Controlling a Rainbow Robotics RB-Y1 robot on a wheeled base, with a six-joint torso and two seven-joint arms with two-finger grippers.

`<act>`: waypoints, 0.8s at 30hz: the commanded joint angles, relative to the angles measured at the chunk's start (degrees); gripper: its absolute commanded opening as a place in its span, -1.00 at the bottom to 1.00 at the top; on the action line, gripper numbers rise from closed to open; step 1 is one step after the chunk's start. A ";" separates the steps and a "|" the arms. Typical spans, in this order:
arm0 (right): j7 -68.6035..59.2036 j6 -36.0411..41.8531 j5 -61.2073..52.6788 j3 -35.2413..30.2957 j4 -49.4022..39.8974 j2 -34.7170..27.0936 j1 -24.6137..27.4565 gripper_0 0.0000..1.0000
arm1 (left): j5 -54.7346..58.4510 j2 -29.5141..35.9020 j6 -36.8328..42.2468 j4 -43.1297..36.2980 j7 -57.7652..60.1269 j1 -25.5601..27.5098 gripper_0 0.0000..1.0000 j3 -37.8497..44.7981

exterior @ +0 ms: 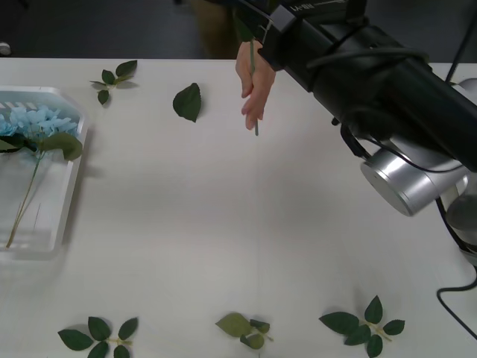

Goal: Place the red flowers into the right box and the blue flowers into the left box. If a person shows an open palm, hand one flower to the person first, then continue sorting.

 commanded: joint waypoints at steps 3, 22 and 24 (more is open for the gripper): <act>1.30 -3.49 -0.59 0.14 -8.09 -11.22 8.95 0.72 | 8.28 -4.57 1.01 -3.57 -24.09 0.86 1.00 1.26; -7.58 -51.66 -1.47 28.71 19.16 -32.23 -2.74 0.71 | 14.43 -20.56 -27.20 -23.34 -44.35 -9.95 1.00 -31.35; -10.92 -51.13 -1.38 32.57 19.16 -32.32 -5.99 0.72 | 15.05 -22.23 -27.29 -23.08 -44.35 -11.53 1.00 -33.72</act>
